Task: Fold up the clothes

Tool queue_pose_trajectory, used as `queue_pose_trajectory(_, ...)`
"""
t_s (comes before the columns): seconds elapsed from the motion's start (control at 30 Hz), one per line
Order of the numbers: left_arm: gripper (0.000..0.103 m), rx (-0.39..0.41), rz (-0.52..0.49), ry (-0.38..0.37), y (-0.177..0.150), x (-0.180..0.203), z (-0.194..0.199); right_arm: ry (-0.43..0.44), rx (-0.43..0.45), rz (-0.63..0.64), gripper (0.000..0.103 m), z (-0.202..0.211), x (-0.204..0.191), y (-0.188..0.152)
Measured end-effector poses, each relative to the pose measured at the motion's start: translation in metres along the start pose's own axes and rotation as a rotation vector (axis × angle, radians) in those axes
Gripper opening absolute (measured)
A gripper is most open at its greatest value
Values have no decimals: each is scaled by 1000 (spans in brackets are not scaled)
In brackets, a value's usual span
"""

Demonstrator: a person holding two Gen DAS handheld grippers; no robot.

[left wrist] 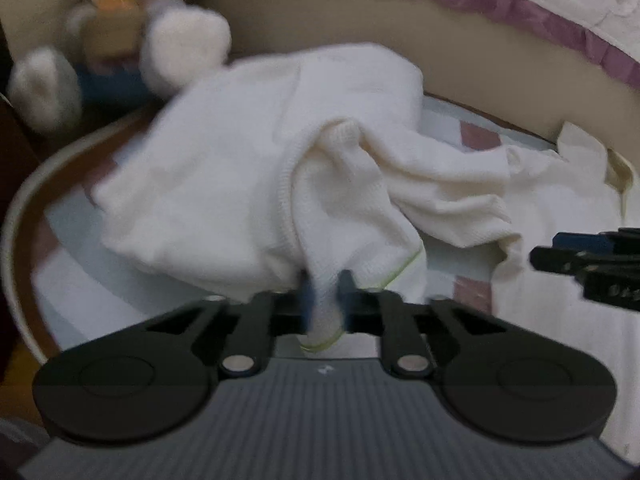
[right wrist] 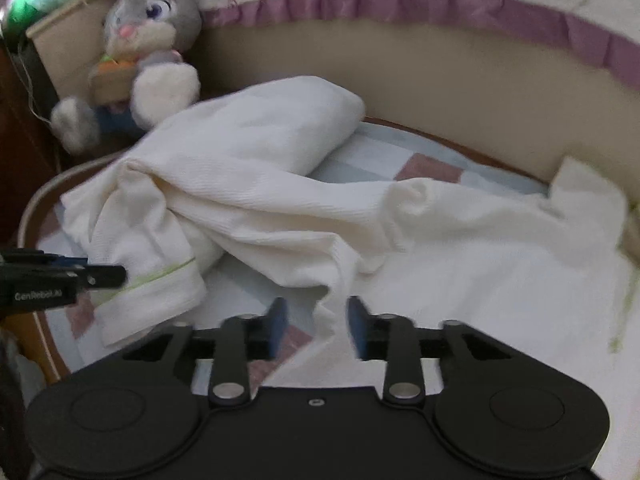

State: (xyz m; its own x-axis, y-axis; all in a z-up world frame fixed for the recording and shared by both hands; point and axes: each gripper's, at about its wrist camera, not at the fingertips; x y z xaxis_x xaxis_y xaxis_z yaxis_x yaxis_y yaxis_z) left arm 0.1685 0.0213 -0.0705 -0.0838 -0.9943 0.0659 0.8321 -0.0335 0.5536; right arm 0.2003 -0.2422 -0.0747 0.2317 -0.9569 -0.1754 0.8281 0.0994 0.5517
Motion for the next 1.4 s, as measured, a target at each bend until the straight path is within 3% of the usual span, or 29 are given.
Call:
queue_pose_trajectory(0.07,4,61,-31,38,3,1,16,-37,20,43,47,-13,-7,-6)
queue_pose_trajectory(0.2,3,235,-74,236,29,-8,36,-146,69,118,47,-37,-21,-13)
queue_pose_trajectory(0.37,3,290,-47,347,83,-39,15,-252,122,77,45,-62,-23,-13)
queue_pose_trajectory(0.4,3,304,-41,356,91,-46,12,-239,135,56,34,-62,-20,-13)
queue_pose_trajectory(0.43,3,317,-36,365,100,-52,10,-215,151,39,4,-62,-17,-13)
queue_pose_trajectory(0.53,4,326,92,297,118,-82,4,-113,180,16,5,-60,-11,-9)
queue_pose_trajectory(0.63,7,285,261,218,120,-115,-7,-66,191,105,6,-56,-22,-1)
queue_pose_trajectory(0.7,9,253,299,189,114,-128,-14,-104,161,155,6,-58,-32,2)
queue_pose_trajectory(0.93,13,234,269,163,106,-131,-21,-228,59,334,7,-65,-67,12)
queue_pose_trajectory(0.97,13,246,307,158,106,-137,-20,-195,69,367,5,-61,-74,13)
queue_pose_trajectory(1.07,13,288,401,206,100,-155,-13,45,138,347,2,-46,-80,21)
queue_pose_trajectory(1.13,12,306,394,243,97,-159,-9,83,178,341,4,-40,-83,26)
queue_pose_trajectory(1.17,13,308,388,241,96,-160,-7,62,194,349,4,-38,-86,28)
queue_pose_trajectory(1.23,13,281,381,169,95,-162,-7,33,236,359,11,-33,-91,31)
queue_pose_trajectory(1.27,13,256,374,97,95,-161,-9,29,252,366,15,-30,-93,32)
queue_pose_trajectory(1.33,14,205,366,-30,93,-157,-18,6,232,387,38,-30,-96,35)
queue_pose_trajectory(1.4,26,150,382,-111,92,-152,-32,-76,200,394,39,-34,-96,33)
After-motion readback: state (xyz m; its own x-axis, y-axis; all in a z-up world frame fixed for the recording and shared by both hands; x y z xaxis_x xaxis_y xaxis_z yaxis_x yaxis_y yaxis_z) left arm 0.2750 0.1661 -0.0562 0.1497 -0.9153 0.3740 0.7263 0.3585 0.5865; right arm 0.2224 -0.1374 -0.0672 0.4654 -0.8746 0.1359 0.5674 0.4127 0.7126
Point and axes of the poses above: each gripper's, at about its wrist camera, not at the fingertips, and z roughly against the way its jaws point, x to its right, y to its top, and after that the axes turned 6 degrees about -x, right-handed
